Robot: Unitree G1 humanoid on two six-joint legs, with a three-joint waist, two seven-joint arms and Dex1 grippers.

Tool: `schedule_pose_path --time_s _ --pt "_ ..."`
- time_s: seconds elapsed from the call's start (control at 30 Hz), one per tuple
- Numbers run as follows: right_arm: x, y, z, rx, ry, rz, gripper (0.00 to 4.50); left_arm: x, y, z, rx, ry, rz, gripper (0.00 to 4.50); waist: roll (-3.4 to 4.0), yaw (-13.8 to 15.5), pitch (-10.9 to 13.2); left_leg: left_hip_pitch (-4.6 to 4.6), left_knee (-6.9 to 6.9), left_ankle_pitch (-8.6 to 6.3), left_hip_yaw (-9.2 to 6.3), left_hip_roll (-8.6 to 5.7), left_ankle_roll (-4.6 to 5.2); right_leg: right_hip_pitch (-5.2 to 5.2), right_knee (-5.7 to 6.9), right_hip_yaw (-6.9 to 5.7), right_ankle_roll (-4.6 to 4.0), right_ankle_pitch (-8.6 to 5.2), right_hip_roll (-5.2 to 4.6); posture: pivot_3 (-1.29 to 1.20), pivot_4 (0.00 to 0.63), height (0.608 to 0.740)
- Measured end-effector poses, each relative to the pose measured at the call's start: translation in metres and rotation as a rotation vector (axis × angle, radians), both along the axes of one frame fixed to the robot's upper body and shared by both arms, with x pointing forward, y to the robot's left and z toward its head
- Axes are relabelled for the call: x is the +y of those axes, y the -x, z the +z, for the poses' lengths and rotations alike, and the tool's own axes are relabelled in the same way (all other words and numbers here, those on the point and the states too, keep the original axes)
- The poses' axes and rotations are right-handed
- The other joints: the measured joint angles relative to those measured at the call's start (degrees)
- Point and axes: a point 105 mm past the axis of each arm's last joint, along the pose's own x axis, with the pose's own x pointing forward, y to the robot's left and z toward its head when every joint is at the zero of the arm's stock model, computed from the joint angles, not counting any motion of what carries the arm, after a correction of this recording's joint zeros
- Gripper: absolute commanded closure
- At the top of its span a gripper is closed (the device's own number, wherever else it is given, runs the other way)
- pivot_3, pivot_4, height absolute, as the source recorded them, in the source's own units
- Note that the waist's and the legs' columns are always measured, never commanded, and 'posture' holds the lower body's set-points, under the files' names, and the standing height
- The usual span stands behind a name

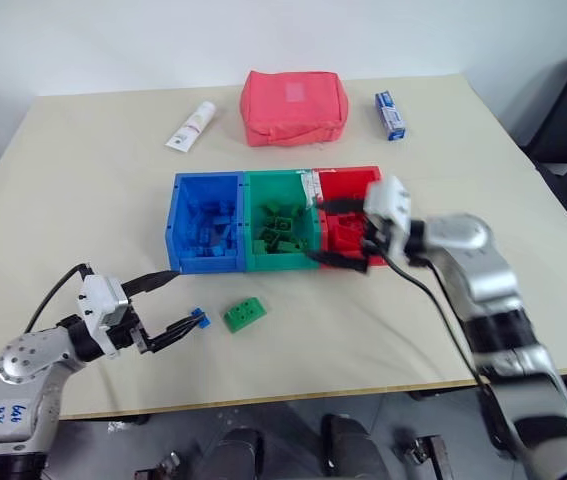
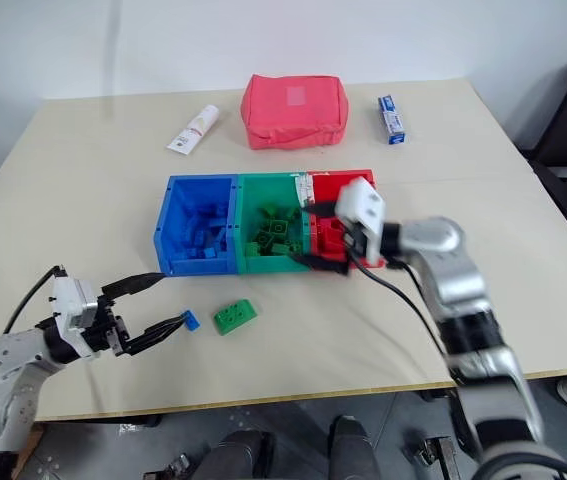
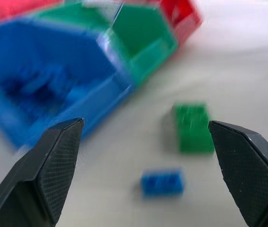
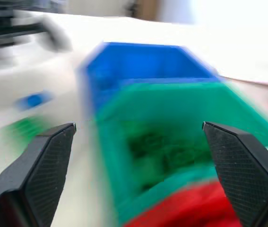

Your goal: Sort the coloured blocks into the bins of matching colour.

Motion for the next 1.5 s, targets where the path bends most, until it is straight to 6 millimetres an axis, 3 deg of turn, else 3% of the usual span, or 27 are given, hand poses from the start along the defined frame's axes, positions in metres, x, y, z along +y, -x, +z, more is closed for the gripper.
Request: schedule_pose_path --time_s 0.13,0.27,0.4,0.57,0.73,0.87,1.23,1.37,1.5 --pt "-0.032 0.032 -0.026 0.071 0.038 0.008 0.01 0.026 0.003 -0.01 0.039 -0.099 0.01 0.0 0.01 -0.2 0.0 0.04 -0.01 0.0 0.04 0.05 -0.01 0.01 0.03 0.01 0.0 0.0 0.01 0.0 0.15 0.74" --pt "-0.054 0.048 -0.035 0.098 0.061 -0.024 0.01 0.027 0.005 -0.007 0.043 -0.155 -0.048 0.0 0.01 -0.1 0.0 0.07 0.01 0.0 0.03 0.05 -0.01 0.07 0.01 0.01 0.0 0.0 -0.02 0.0 0.15 0.74" --pt "-0.062 0.058 -0.036 0.092 0.08 -0.031 0.01 -0.008 0.006 0.001 0.065 -0.138 -0.172 0.0 0.01 0.2 0.0 0.07 0.01 -0.01 0.02 0.05 0.01 0.07 0.01 0.03 0.02 0.01 -0.05 0.0 0.15 0.74" --pt "-0.053 0.072 -0.033 0.089 0.06 -0.005 0.01 -0.072 0.003 0.011 0.102 -0.194 -0.294 0.0 0.01 1.2 0.0 0.07 0.05 0.0 0.02 0.03 0.0 0.08 0.04 0.04 0.04 0.02 -0.02 0.0 0.15 0.74" --pt "-0.043 0.084 -0.034 0.101 0.04 -0.008 0.01 -0.107 -0.017 -0.004 0.211 -0.305 -0.153 0.0 -0.02 1.7 0.0 0.05 0.13 0.0 0.02 0.01 0.01 0.09 0.06 0.06 0.09 0.05 0.04 0.0 0.15 0.74" --pt "-0.036 0.088 -0.031 0.084 0.024 -0.023 0.01 -0.12 -0.026 -0.019 0.246 -0.401 -0.087 0.0 -0.02 1.8 0.0 0.04 0.14 0.0 0.04 0.02 0.0 0.08 0.06 0.09 0.11 0.06 0.08 0.0 0.15 0.74" --pt "-0.034 0.09 -0.033 0.087 -0.013 -0.097 0.0 -0.13 -0.028 -0.022 0.291 -0.451 -0.134 3.03 -0.02 2.6 0.0 0.05 0.25 0.01 0.02 0.01 -0.01 0.15 0.05 0.06 0.12 0.07 0.06 0.0 0.15 0.74" --pt "-0.034 0.087 -0.026 0.06 -0.058 -0.151 0.0 -0.145 -0.042 -0.007 0.254 -0.312 -0.145 3.02 -0.03 2.7 0.0 0.02 0.31 0.01 -0.01 -0.02 0.0 0.16 0.05 0.04 0.15 0.08 0.05 0.0 0.15 0.74" --pt "-0.036 0.075 -0.003 0.016 -0.21 -0.269 0.0 -0.175 -0.068 0.054 0.039 -0.062 -0.152 3.02 -0.14 3.1 0.1 -0.04 0.45 0.02 -0.07 -0.06 0.01 0.22 0.01 -0.01 0.27 0.15 0.04 0.0 0.15 0.74"
